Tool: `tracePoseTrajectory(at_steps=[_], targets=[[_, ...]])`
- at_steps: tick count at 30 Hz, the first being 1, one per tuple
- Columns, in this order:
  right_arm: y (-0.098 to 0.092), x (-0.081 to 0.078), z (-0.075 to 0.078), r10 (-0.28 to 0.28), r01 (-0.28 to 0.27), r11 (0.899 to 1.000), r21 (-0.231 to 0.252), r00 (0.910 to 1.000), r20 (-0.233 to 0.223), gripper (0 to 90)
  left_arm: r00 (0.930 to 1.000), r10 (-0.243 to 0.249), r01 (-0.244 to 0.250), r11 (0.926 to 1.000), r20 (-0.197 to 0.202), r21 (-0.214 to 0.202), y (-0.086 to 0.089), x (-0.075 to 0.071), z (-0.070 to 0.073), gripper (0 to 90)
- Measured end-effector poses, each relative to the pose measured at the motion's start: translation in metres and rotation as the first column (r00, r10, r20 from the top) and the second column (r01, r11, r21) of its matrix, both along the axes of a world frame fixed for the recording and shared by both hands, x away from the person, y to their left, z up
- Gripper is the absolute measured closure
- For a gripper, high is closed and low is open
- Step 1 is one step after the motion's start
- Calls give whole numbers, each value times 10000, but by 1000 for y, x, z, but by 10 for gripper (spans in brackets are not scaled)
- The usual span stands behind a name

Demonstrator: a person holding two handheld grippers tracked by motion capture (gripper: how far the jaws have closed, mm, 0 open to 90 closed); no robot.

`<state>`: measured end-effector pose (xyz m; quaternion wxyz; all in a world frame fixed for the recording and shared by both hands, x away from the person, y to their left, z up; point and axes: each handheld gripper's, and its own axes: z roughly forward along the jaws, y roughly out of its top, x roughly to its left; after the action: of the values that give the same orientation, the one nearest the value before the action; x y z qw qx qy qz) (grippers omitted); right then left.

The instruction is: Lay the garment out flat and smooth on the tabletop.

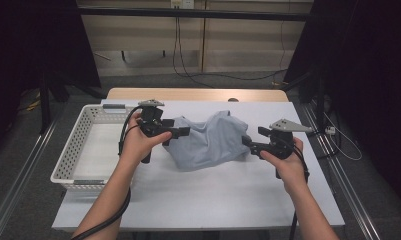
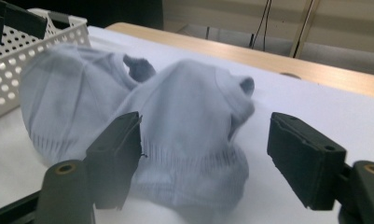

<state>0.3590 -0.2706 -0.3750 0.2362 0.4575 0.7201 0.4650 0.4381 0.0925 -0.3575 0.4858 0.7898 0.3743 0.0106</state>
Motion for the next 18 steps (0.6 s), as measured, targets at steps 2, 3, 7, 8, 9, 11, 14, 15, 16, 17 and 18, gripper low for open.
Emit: tracePoseTrajectory(at_steps=[2,3,7,8,9,11,14,15,16,17,18], targets=[[-2,-4,-7,22,-22,10000,4,10000,-9,252,10000,-36,36,9999,-36,112,0,-3,-6,191],[-2,-4,-7,22,-22,10000,4,10000,-9,252,10000,-36,36,9999,-36,112,0,-3,-6,188],[-5,-8,-22,-4,5,10000,57,9999,-130,237,10000,-7,7,9999,-59,115,-1,-10,-17,184],[-6,-9,-26,25,-23,9999,108,9999,-159,232,10000,-29,30,9999,-49,166,-1,-12,-19,185],[-6,-11,-33,99,-97,9999,110,9998,-171,215,10000,-37,37,9997,3,252,-1,-15,-23,181],[-7,-12,-37,103,-102,9999,44,9998,-184,212,10000,41,-43,9997,75,227,-1,-17,-24,181],[-9,-14,-46,110,-106,9999,122,9995,-290,202,9999,83,-86,9996,101,281,0,-23,-25,168],[-10,-15,-49,56,-50,9998,170,9995,-309,199,9999,117,-120,9994,105,318,0,-24,-25,168],[-11,-15,-53,35,-27,9998,180,9991,-416,195,9998,142,-147,9993,127,346,1,-26,-26,162],[-11,-15,-53,35,-27,9998,180,9991,-416,195,9997,163,-168,9992,156,364,1,-27,-27,162],[-11,-14,-54,32,-25,9999,148,9989,-469,188,9998,165,-171,9990,142,408,2,-31,-29,156]])
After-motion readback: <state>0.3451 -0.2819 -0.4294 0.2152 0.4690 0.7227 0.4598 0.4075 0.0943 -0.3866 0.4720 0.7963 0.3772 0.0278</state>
